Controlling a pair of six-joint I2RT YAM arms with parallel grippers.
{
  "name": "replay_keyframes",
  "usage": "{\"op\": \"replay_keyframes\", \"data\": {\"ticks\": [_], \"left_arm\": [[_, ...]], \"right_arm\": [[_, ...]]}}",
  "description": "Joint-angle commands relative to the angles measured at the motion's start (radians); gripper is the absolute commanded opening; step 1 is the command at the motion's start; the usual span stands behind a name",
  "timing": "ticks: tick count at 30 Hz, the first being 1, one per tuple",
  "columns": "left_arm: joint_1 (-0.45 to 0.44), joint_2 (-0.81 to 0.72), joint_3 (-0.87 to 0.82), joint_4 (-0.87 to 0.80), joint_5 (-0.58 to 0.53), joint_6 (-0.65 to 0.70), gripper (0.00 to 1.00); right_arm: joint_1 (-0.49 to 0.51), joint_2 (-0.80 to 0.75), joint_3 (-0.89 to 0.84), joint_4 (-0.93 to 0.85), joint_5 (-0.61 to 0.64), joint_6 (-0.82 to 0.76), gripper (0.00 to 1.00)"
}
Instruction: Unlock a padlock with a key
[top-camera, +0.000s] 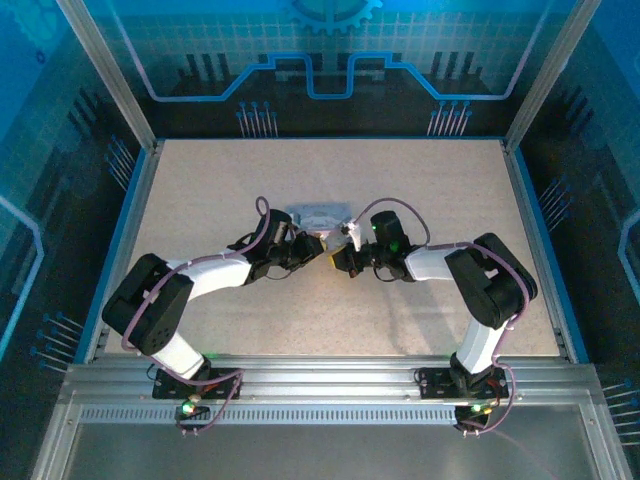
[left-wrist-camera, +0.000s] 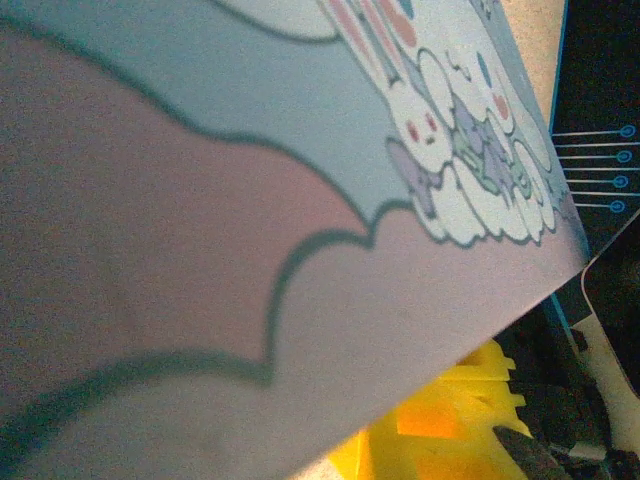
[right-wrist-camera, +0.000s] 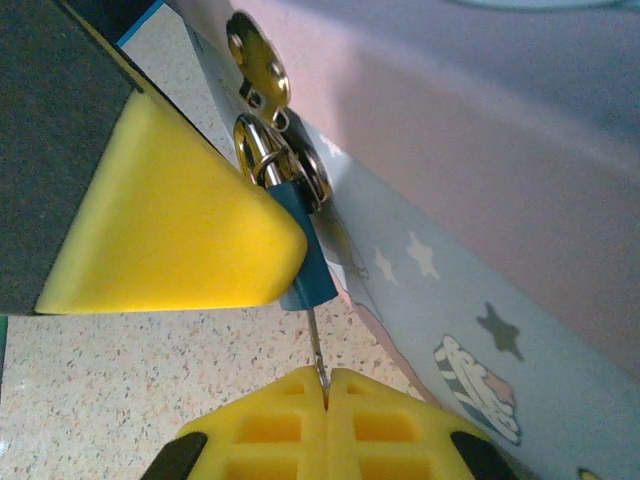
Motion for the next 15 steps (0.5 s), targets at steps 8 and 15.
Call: {"op": "replay_keyframes", "data": {"ticks": [8,15], "left_arm": [[-0.030,0.008,0.032,-0.031,0.131,0.061,0.14],[-0.030,0.013,0.039,-0.046,0.138,0.063,0.14]], "right_arm": [[-0.002,-0.062,0.054,0.012,-0.001,-0.051,0.00],[0.007,-0.085,0.043,0.094,0.031,-0.035,0.00]]}}
